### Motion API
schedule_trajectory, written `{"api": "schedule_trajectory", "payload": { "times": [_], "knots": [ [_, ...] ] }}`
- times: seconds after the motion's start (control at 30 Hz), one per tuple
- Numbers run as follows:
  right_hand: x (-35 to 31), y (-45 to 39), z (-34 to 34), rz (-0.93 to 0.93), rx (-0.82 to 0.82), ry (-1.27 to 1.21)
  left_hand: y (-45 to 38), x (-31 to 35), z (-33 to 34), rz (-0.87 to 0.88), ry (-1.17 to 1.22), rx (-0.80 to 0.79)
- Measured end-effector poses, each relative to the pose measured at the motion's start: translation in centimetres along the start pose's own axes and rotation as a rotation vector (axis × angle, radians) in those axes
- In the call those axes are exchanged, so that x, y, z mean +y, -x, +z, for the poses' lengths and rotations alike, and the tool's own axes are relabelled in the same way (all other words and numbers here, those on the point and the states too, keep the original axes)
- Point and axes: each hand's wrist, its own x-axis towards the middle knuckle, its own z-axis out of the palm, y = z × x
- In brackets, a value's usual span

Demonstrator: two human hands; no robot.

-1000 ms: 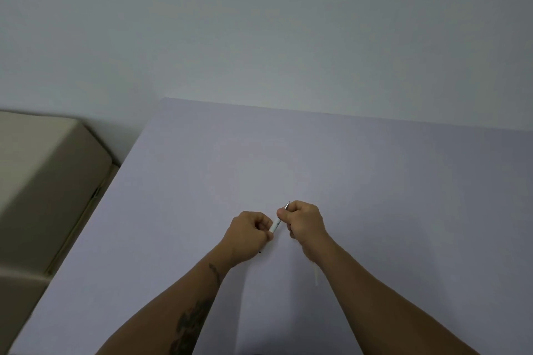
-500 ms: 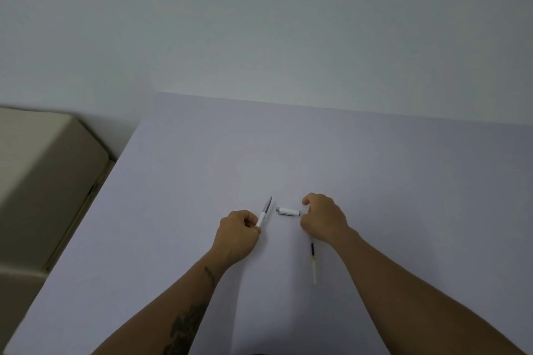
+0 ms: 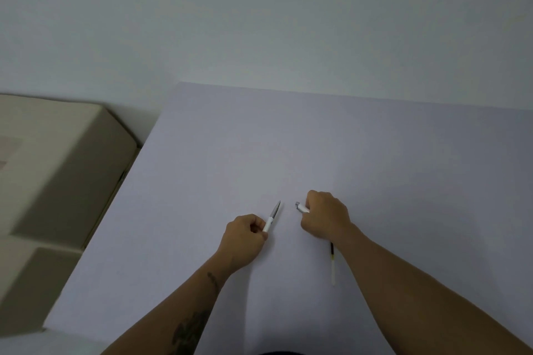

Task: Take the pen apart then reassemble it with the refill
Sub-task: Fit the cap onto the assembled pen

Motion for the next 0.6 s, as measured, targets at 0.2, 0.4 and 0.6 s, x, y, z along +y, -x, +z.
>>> {"api": "schedule_trajectory", "payload": {
  "times": [0.2,0.4,0.6],
  "knots": [
    [-2.2,0.6,-2.2,0.219,0.01,-0.909,0.2,-0.6,-0.2,0.032,-0.046,-0.017],
    [-4.2,2.7,-3.3,0.198,0.026,-1.092,0.8,-0.5,-0.3,0.095,-0.06,-0.027],
    [-5.1,4.7,-3.2,0.2,0.064,-1.032,1.9,-0.3,-0.7,0.14,-0.055,-0.03]
  ]
}}
